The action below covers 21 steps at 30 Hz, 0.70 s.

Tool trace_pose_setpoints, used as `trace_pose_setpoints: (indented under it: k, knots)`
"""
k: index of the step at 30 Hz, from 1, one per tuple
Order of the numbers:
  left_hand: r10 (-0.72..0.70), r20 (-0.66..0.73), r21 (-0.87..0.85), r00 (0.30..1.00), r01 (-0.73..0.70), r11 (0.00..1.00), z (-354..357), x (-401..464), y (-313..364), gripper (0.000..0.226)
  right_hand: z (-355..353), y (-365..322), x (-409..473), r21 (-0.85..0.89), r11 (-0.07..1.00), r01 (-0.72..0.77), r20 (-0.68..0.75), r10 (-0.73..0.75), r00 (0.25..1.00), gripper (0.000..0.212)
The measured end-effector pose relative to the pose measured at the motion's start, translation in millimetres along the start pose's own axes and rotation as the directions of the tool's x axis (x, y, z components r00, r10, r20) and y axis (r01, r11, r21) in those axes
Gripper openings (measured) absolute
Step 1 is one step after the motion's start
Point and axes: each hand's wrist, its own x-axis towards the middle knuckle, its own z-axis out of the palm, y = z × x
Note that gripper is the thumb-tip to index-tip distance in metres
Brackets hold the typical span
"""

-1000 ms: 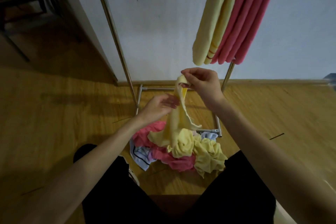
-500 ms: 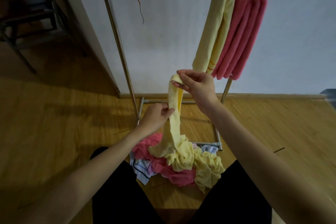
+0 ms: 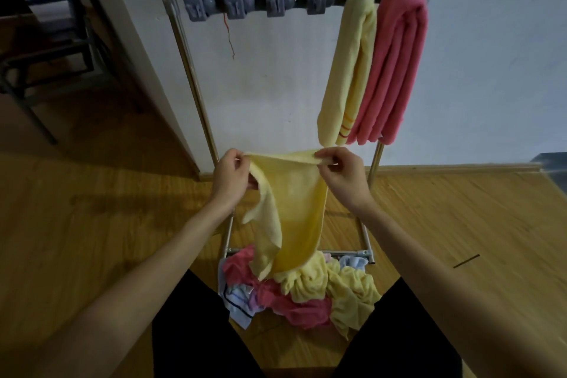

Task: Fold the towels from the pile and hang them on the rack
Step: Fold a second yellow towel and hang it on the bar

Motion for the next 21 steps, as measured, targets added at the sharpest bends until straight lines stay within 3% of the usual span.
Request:
trace_pose_setpoints:
  k: [3, 7, 11, 15, 19, 21]
  knots:
    - [0.006, -0.033, -0.063, 0.999, -0.008, 0.998, -6, 3, 15, 0.012, 0, 7, -9, -0.098, 0.986, 0.136, 0.065, -0.13, 0.989, 0.026]
    - [0.018, -0.056, -0.103, 0.998, -0.023, 0.994, -13, 2, 33, 0.014, 2, 11, -12, -0.19, 0.958, 0.213, 0.025, -0.212, 0.977, 0.012]
    - [-0.001, -0.052, -0.202, 0.999, -0.01, 0.979, -20, -4, 49, 0.014, 4, 15, -20, -0.365, 0.844, 0.394, 0.041, -0.408, 0.912, 0.018]
    - [-0.023, -0.029, -0.277, 0.999, 0.014, 0.961, -24, -11, 61, 0.015, 6, 17, -28, -0.363, 0.773, 0.52, 0.092, -0.525, 0.846, 0.025]
    - [-0.014, -0.012, -0.282, 1.0, 0.011, 0.959, -29, -16, 69, 0.016, 7, 16, -31, -0.365, 0.745, 0.559, 0.09, -0.569, 0.817, 0.015]
    - [-0.02, 0.003, -0.294, 1.0, 0.02, 0.955, -32, -17, 73, 0.018, 5, 12, -31, -0.411, 0.69, 0.596, 0.154, -0.592, 0.791, 0.014]
